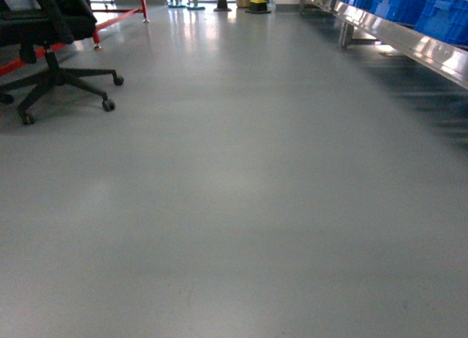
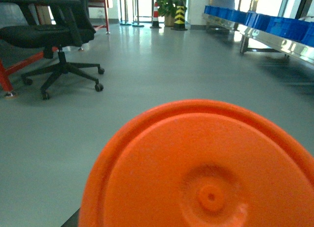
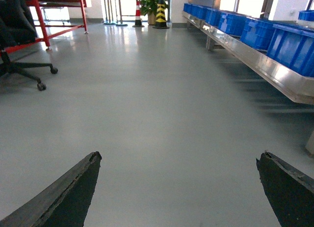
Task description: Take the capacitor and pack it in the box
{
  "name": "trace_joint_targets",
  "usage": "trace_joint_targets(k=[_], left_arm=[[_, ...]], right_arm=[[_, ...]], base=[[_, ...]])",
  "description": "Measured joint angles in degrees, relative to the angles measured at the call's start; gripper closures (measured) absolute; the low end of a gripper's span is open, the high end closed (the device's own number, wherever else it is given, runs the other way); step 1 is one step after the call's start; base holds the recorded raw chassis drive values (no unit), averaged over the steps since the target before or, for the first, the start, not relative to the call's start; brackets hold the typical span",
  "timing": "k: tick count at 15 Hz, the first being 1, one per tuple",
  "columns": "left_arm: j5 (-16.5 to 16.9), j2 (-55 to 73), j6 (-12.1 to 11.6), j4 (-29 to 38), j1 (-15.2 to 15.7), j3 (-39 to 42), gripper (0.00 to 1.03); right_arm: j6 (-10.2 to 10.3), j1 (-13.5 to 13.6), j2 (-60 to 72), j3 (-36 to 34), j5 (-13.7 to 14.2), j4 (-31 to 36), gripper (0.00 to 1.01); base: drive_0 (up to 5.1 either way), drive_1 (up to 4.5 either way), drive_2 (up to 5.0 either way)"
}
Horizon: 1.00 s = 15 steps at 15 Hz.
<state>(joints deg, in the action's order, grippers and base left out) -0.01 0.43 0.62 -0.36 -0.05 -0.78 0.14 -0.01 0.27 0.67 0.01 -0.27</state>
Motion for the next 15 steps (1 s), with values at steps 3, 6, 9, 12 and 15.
trace_joint_targets(k=[3, 6, 9, 12, 15], left_arm=[[-0.1, 0.0, 0.0, 0.0, 0.0, 0.0, 0.60], [-0.2, 0.0, 0.0, 0.0, 0.0, 0.0, 0.60], [0.0, 0.0, 0.0, -0.1, 0.0, 0.0, 0.60], [0.0, 0.0, 0.0, 0.1, 0.0, 0.0, 0.60], [-0.1, 0.0, 0.0, 0.0, 0.0, 0.0, 0.60]], right_arm=[[0.0, 0.0, 0.0, 0.0, 0.0, 0.2, 0.03], [0.0, 0.0, 0.0, 0.0, 0.0, -0.1, 0.03], [0.0, 0.0, 0.0, 0.0, 0.0, -0.1, 0.03], [0.0, 0.0, 0.0, 0.0, 0.0, -0.1, 0.03], [0.0, 0.0, 0.0, 0.0, 0.0, 0.3, 0.03]], base=[[-4.9, 2.57, 2.6], [-4.9, 2.52, 2.5], [-5.0, 2.42, 2.4], [-5.0, 2.42, 2.4], [-5.0, 2.42, 2.4]])
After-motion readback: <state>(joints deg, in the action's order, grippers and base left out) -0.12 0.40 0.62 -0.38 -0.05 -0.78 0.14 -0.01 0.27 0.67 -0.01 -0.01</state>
